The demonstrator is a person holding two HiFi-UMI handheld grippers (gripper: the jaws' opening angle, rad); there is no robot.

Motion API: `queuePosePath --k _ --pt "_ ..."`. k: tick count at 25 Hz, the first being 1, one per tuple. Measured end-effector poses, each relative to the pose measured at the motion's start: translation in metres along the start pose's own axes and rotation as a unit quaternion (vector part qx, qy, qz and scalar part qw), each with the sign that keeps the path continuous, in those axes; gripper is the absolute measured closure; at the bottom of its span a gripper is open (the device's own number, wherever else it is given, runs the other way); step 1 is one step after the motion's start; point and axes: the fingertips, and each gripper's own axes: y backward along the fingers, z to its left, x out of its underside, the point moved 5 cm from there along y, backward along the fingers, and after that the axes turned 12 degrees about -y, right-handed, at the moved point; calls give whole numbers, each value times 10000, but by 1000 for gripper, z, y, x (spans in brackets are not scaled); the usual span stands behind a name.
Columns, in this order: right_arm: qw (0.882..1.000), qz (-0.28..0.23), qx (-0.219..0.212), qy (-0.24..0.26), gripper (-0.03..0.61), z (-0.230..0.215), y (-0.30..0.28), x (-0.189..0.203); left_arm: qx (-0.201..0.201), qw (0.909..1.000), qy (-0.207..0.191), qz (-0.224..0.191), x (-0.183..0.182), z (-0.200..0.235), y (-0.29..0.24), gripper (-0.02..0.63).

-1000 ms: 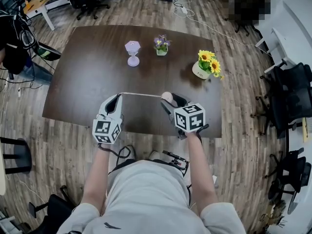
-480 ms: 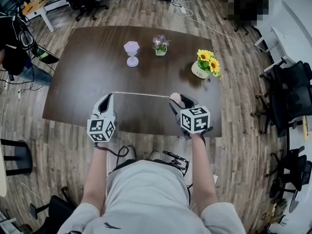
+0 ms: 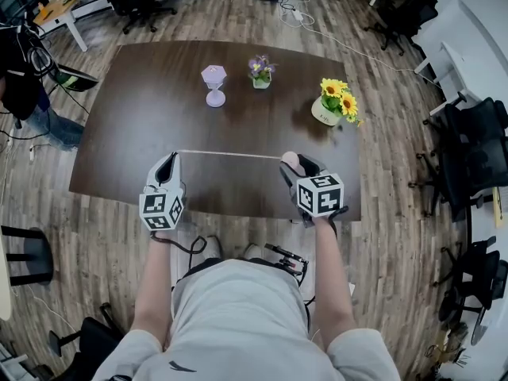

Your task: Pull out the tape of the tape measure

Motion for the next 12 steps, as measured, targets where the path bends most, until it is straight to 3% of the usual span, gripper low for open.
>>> queuePosePath --k 6,12 --pt "9997 -40 205 -153 364 -14 1 5 -149 9986 504 100 15 10 5 596" --pt "9997 65 150 -171 362 -12 -10 16 111 9990 324 279 25 -1 -2 597"
